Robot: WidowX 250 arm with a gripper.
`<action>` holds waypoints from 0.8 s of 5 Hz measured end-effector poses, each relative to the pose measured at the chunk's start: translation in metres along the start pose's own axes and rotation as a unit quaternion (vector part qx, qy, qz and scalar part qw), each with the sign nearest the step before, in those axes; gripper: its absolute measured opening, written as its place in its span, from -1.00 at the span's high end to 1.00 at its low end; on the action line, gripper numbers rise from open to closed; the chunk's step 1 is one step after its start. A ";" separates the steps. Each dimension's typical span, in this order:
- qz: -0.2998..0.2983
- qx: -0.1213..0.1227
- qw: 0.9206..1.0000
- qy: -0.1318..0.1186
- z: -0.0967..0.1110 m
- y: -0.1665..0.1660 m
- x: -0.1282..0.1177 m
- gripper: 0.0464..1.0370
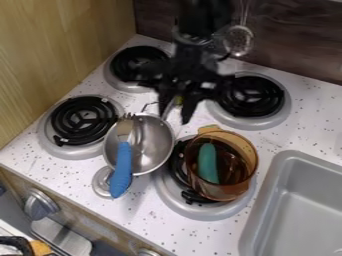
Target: Collect the yellow knife from the pot to the top left burner
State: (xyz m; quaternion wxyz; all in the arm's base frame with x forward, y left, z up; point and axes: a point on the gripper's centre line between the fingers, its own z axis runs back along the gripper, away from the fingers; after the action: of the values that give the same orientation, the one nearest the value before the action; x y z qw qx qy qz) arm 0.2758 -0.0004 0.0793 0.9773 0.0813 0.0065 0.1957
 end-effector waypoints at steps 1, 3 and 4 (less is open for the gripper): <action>0.008 0.007 1.000 0.013 -0.007 0.016 -0.002 0.44; -0.021 0.009 0.999 -0.040 -0.008 0.046 0.036 0.44; -0.055 0.018 0.996 -0.064 -0.009 0.058 0.066 0.44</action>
State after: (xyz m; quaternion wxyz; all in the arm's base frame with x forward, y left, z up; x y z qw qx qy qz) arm 0.3143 0.0788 0.0815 0.9833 0.1105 -0.0484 0.1361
